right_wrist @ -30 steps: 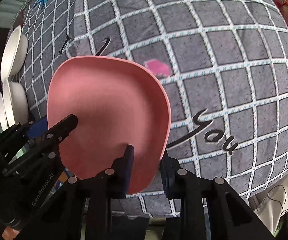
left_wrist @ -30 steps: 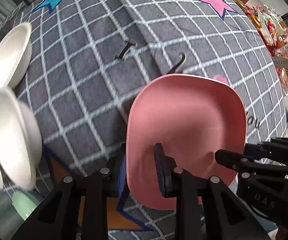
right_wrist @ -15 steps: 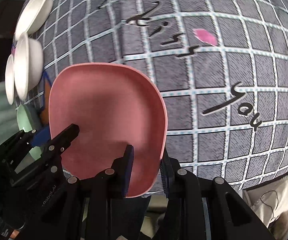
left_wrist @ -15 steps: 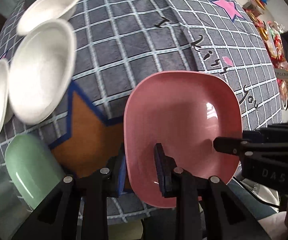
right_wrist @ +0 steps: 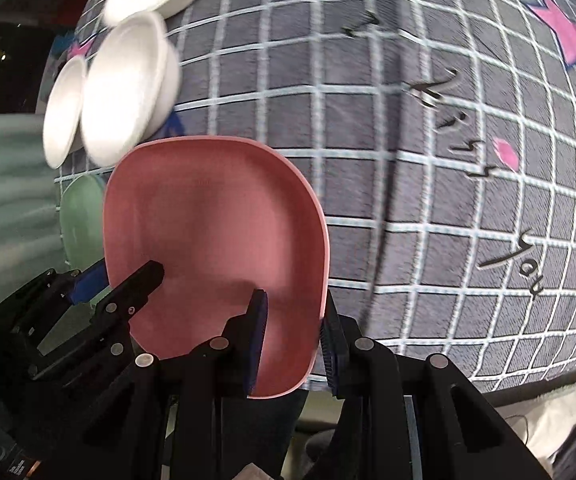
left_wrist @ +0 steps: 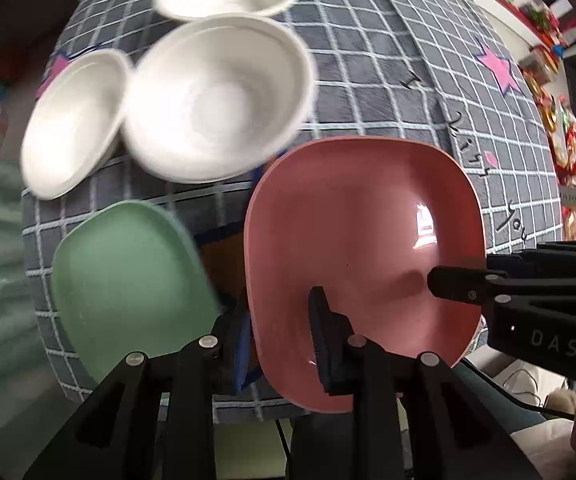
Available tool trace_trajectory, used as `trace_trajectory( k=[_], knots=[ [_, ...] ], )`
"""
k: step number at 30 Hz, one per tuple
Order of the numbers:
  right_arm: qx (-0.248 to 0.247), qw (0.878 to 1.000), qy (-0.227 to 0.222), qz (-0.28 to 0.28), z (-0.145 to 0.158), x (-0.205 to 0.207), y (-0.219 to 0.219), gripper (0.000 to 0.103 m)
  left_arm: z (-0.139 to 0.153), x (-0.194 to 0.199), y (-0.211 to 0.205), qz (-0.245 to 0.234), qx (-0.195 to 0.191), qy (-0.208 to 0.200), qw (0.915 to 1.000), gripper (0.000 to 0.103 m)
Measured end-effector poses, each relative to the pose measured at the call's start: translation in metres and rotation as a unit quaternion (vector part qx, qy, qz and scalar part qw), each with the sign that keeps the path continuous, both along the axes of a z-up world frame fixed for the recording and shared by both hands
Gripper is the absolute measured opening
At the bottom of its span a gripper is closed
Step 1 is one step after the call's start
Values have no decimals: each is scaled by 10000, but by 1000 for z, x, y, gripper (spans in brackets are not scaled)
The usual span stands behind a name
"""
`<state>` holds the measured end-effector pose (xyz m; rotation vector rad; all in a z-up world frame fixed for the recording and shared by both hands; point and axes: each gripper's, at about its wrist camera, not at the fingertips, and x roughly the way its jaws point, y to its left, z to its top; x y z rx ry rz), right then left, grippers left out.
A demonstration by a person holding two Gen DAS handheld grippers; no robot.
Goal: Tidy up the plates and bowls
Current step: 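Carry the pink plate over and lower it onto the green plate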
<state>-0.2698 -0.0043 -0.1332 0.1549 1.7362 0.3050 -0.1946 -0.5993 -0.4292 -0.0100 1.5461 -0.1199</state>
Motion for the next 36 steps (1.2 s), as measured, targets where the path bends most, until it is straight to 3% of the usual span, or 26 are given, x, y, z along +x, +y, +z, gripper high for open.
trace_trajectory(
  k=[10, 25, 36],
  knots=[
    [-14, 9983, -171, 563, 2, 0, 121, 28, -1, -14, 65, 496, 18, -87, 9987, 29],
    [75, 9926, -273, 1183, 1, -19, 207, 28, 58, -44, 135, 1088, 230, -93, 9938, 29],
    [98, 9890, -302, 1442, -2, -21, 274, 28, 51, -47, 167, 1355, 330, -60, 9902, 29]
  ],
)
